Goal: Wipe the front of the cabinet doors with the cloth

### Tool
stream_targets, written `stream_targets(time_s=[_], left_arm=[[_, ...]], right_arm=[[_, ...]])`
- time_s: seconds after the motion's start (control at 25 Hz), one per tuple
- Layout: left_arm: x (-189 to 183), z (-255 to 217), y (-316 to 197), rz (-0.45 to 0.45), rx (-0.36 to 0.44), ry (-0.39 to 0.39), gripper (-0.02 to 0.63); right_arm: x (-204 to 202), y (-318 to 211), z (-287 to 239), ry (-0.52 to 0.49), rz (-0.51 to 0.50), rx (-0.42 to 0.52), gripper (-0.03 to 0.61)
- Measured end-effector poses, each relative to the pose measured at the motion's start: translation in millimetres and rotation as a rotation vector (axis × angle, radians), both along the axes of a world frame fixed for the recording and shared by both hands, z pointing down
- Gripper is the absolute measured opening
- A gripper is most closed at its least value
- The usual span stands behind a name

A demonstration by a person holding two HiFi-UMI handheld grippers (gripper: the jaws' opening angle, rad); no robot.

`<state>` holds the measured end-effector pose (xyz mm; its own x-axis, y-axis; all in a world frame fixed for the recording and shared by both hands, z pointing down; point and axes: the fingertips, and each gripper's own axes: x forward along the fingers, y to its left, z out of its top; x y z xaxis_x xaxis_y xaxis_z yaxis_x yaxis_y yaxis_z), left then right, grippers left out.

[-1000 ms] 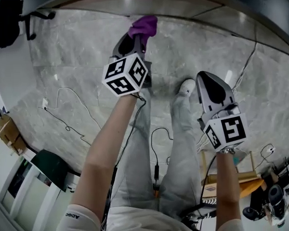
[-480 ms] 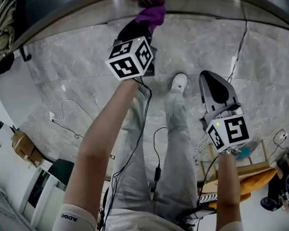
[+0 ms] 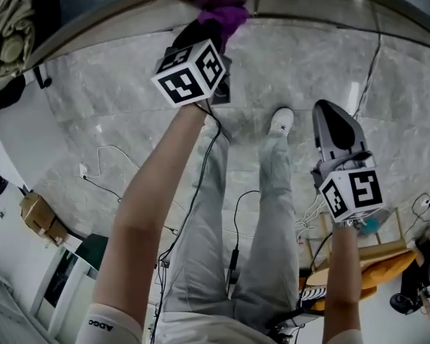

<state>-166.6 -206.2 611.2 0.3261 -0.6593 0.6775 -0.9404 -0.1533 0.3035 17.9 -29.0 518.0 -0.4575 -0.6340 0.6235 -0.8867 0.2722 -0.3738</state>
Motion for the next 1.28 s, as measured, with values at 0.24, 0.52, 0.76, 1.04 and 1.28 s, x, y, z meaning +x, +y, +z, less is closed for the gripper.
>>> stream_targets(time_s=[0.24, 0.52, 0.76, 1.04, 1.28], left_arm=[[-85, -3, -5, -0.036, 0.004, -0.031, 0.060], [-184, -5, -14, -0.117, 0.000, -0.052, 0.060], [-252, -9, -18, -0.169, -0.004, -0.063, 0.060], [-299, -19, -13, -0.281, 0.037, -0.120, 0.060], [-270, -7, 28, -0.277, -0.014, -0.158, 0.060]], right_arm=[[-73, -15, -6, -0.003, -0.088, 0.016, 0.029], [-152, -32, -11, -0.020, -0.132, 0.023, 0.029], [-200, -42, -13, -0.020, -0.170, 0.023, 0.029], [-219, -51, -16, -0.048, -0.211, 0.042, 0.029], [-189, -41, -17, -0.055, -0.246, 0.043, 0.029]])
